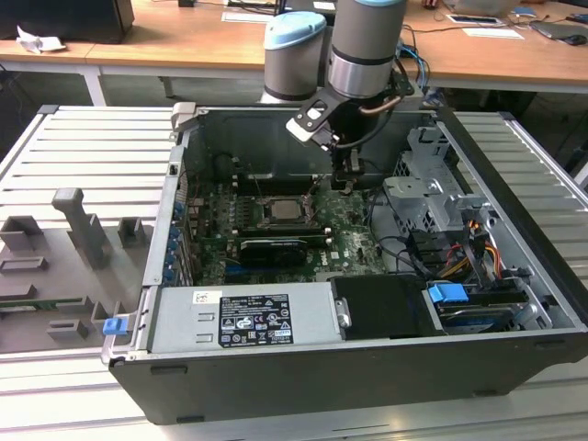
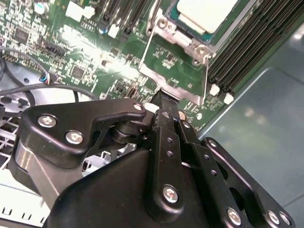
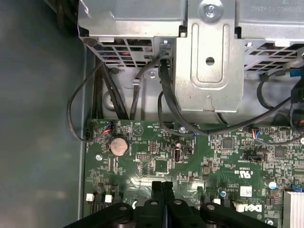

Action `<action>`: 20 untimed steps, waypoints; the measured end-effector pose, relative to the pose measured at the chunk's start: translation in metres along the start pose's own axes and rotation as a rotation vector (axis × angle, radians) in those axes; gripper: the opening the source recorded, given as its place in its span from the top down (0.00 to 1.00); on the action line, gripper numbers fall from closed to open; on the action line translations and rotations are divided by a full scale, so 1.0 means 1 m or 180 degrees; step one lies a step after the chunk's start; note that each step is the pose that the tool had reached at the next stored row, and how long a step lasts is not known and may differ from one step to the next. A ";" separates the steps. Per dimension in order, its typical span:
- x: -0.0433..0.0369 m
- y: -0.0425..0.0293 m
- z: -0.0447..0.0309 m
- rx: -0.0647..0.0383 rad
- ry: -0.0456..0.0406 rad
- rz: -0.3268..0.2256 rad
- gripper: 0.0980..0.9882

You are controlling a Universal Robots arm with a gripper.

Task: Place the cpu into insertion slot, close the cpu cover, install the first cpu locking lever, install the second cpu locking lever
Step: 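Close the cpu cover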

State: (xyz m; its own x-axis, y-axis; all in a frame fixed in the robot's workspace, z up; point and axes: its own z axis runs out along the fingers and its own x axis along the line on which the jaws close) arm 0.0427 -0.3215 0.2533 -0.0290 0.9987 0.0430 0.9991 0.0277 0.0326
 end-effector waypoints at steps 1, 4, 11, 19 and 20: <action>0.0001 -0.0023 -0.0001 0.0000 0.0000 0.0000 0.99; 0.0002 -0.0082 -0.0002 0.0000 0.0000 0.0000 0.99; 0.0007 -0.0237 -0.0002 0.0000 0.0000 -0.0001 0.99; 0.0012 -0.0560 0.0079 0.0000 0.0000 0.0000 0.99; 0.0012 -0.0586 0.0089 0.0000 0.0000 0.0000 0.99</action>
State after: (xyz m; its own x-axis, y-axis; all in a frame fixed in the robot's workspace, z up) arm -0.0157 -0.3215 0.2426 -0.0291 0.9987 0.0430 0.9991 0.0277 0.0327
